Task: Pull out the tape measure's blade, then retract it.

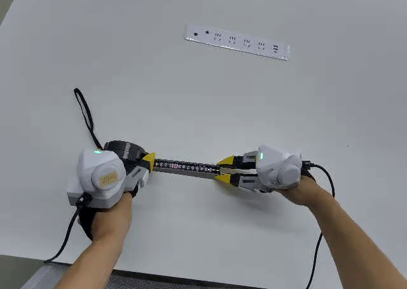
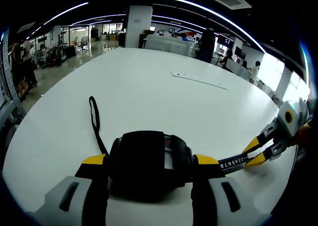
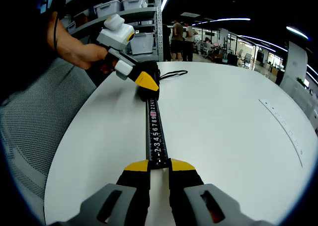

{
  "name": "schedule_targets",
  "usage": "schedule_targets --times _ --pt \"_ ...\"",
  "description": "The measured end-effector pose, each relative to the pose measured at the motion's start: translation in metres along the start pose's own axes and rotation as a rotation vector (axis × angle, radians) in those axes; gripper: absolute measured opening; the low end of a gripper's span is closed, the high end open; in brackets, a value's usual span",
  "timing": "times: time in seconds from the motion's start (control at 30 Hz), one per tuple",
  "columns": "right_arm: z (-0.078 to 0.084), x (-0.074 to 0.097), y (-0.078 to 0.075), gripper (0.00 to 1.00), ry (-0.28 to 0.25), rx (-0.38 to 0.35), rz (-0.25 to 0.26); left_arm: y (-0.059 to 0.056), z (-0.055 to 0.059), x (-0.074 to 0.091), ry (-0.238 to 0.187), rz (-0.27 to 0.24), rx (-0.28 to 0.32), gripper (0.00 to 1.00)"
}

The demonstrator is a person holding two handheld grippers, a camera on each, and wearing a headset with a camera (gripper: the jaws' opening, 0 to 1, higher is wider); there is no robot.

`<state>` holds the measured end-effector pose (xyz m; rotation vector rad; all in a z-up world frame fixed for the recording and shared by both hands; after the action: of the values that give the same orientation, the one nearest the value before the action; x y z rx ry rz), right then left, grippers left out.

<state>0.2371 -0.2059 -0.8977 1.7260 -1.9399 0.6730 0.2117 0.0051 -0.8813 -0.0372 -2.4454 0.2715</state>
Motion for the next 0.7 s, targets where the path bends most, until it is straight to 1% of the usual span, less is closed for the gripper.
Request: schedule_targets --times 0.7 --pt "-0.0038 -0.0079 0.0025 0.12 -0.006 -0.005 -0.008 -0.0002 0.0000 -0.0002 -0.002 0.003 -0.001 0.65"
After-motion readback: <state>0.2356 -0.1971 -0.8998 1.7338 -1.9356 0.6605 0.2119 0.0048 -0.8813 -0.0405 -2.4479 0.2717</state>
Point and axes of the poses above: the centre of the closed fingertips' face, and the gripper's own axes: x roughly backward along the fingers, y roughly to its left, z roughly out of its underside, the point moved 2 cm from there along x, roughly backward along the fingers, and after that the axes turned 8 degrees about z, right-handed, at the moved point
